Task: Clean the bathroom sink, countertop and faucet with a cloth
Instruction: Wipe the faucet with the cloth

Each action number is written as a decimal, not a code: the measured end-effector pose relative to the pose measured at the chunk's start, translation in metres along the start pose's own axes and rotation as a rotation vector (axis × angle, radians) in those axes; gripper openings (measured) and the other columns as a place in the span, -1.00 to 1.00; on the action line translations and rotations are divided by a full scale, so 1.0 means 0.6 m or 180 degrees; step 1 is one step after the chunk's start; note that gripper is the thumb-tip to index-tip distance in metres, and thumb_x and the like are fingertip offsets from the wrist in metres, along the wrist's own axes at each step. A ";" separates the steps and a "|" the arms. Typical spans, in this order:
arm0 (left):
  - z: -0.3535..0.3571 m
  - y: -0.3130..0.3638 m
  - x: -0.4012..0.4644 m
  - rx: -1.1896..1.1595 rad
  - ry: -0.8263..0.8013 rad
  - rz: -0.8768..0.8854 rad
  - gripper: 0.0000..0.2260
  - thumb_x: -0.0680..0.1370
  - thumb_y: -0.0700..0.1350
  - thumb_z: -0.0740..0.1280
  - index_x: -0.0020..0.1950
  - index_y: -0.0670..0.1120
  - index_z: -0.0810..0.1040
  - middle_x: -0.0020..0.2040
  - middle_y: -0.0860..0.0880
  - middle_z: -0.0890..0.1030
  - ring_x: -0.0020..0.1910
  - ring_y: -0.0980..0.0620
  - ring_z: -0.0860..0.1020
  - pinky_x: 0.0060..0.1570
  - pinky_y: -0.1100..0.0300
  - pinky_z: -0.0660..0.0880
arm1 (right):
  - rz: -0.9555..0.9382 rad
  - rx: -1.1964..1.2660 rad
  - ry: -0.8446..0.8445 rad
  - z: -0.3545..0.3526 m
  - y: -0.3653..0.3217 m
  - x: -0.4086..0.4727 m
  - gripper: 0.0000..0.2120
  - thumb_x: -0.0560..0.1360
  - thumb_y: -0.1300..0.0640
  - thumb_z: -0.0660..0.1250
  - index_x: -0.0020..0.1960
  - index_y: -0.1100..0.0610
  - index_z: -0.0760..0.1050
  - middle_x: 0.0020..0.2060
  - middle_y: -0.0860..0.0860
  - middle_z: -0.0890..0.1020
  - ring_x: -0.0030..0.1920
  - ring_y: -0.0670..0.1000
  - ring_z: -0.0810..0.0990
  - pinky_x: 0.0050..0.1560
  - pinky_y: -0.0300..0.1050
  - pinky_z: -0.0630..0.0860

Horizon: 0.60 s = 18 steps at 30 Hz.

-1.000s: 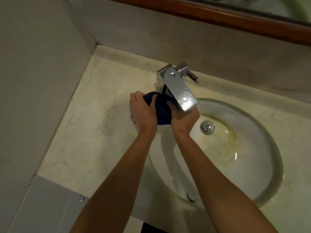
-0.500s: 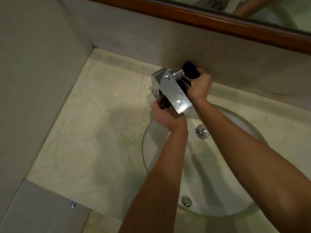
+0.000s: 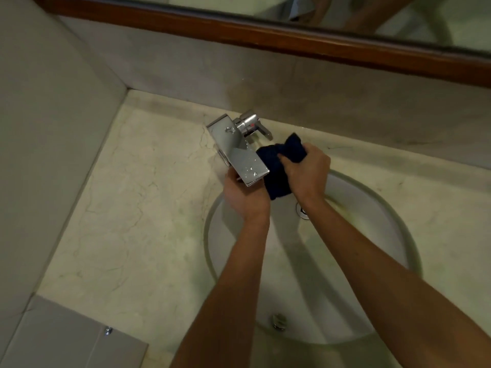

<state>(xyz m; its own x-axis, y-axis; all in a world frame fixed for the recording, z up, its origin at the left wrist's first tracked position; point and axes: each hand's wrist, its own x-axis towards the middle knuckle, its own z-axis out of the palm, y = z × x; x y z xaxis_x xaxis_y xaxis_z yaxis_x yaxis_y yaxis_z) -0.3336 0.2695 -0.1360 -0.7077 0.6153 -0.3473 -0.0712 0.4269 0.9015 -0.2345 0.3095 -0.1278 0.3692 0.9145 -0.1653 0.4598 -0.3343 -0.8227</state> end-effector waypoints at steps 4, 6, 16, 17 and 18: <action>0.021 0.023 -0.032 -0.0985 0.0436 0.0149 -0.81 0.48 -0.34 0.44 0.02 -0.11 0.63 -0.08 0.04 0.71 -0.12 0.19 0.66 -0.10 0.19 0.62 | 0.0205 0.0758 0.0345 0.013 -0.031 0.002 -0.79 0.37 0.09 0.59 -0.16 0.19 0.62 -0.26 0.00 0.67 -0.26 -0.05 0.64 -0.27 -0.20 0.58; 0.065 0.031 -0.038 -0.1395 0.0388 0.0018 -0.83 0.53 -0.17 0.48 0.08 0.04 0.63 0.00 0.15 0.72 0.01 0.21 0.67 0.07 0.14 0.62 | 0.0326 0.0988 0.0762 0.024 -0.048 0.029 -0.80 0.35 0.08 0.60 -0.18 0.14 0.61 -0.26 0.02 0.67 -0.27 -0.04 0.61 -0.27 -0.22 0.52; 0.173 0.043 -0.028 0.1028 -0.0247 0.1340 -0.73 0.49 -0.23 0.40 0.17 -0.18 0.71 -0.01 -0.17 0.62 -0.08 -0.19 0.59 -0.06 0.01 0.54 | 0.0261 0.0317 0.1271 -0.035 0.055 0.088 -0.72 0.40 -0.04 0.49 -0.21 0.19 0.61 -0.29 0.05 0.65 -0.29 0.02 0.62 -0.33 -0.04 0.55; 0.178 0.042 -0.043 0.1074 -0.0407 0.1344 -0.73 0.47 -0.24 0.41 0.16 -0.18 0.70 -0.02 -0.17 0.61 -0.08 -0.20 0.59 -0.05 0.00 0.54 | 0.0375 0.0352 0.1355 -0.054 0.069 0.089 -0.68 0.39 -0.10 0.48 -0.19 0.19 0.63 -0.27 0.05 0.66 -0.27 0.02 0.64 -0.30 -0.02 0.57; 0.185 0.038 -0.061 0.1114 -0.0588 0.1357 -0.73 0.47 -0.24 0.42 0.16 -0.17 0.70 -0.02 -0.18 0.61 -0.07 -0.20 0.59 -0.04 0.00 0.51 | 0.0490 0.0370 0.1468 -0.077 0.082 0.087 -0.63 0.37 -0.13 0.48 -0.14 0.20 0.65 -0.24 0.04 0.68 -0.24 0.02 0.66 -0.26 -0.01 0.59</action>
<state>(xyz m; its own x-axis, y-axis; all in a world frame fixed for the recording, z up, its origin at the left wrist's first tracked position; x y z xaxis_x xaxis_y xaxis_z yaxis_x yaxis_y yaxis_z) -0.2312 0.3304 -0.1312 -0.4862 0.8729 -0.0399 0.4520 0.2903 0.8435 -0.1551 0.3300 -0.1517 0.7564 0.6519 -0.0534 0.2885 -0.4058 -0.8672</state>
